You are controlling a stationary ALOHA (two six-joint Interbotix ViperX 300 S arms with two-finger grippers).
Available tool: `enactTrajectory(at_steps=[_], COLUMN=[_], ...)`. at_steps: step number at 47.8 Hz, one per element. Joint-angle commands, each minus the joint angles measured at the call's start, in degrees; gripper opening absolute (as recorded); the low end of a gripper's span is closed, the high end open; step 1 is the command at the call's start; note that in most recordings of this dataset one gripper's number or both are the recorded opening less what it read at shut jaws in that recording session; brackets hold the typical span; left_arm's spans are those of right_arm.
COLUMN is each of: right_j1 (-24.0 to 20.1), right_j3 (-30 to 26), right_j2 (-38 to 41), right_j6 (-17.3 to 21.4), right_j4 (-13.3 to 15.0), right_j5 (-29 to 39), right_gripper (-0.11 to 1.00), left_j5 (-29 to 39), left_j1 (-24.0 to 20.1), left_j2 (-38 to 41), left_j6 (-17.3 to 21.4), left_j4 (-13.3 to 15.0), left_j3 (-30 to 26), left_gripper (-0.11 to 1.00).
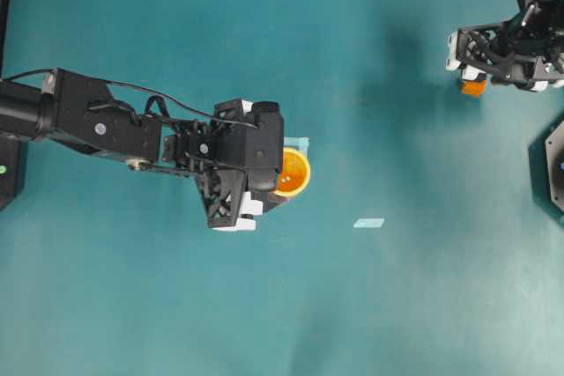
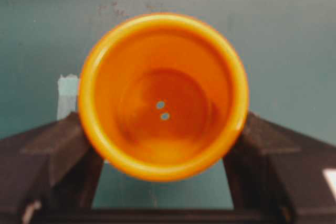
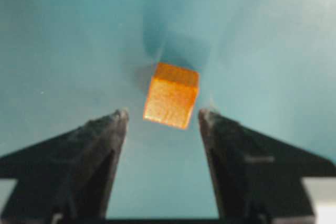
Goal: Hold the block with right arm and the cup with left arm, then put the block into the cup.
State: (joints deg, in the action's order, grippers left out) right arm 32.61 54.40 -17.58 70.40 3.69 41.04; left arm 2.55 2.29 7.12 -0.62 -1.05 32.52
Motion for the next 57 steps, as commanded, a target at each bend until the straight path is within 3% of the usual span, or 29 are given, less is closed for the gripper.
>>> enactTrajectory(at_steps=[1,26,37,48,57], right_j1=[-0.26,-0.18,-0.97,-7.56,-13.45], right_j3=[0.0,0.7,-0.18,-0.62,-0.79], right_j2=[-0.26,4.31,4.22,0.44,-1.76], right_j6=[0.79,2.29,0.97,-5.8,-13.01], right_j4=[0.26,1.05,2.55,8.96,10.46], right_j5=[-0.35,-5.01,-8.79,-21.27,-26.81], right_gripper=[0.59,0.57,0.41,0.41,0.41], left_j5=[-0.18,-0.18,-0.18,-0.18,-0.18], left_j1=[-0.18,-0.26,-0.26,-0.26,-0.26], left_j2=[-0.7,-0.88,-0.97,-0.97,-0.97], left_j6=[0.0,-0.09,-0.18,-0.18,-0.09], left_j4=[-0.09,-0.09,-0.09,-0.09,-0.09], left_j3=[-1.41,-1.14,-0.97,-0.97,-0.97], left_gripper=[0.63,0.63,0.63,0.63,0.63])
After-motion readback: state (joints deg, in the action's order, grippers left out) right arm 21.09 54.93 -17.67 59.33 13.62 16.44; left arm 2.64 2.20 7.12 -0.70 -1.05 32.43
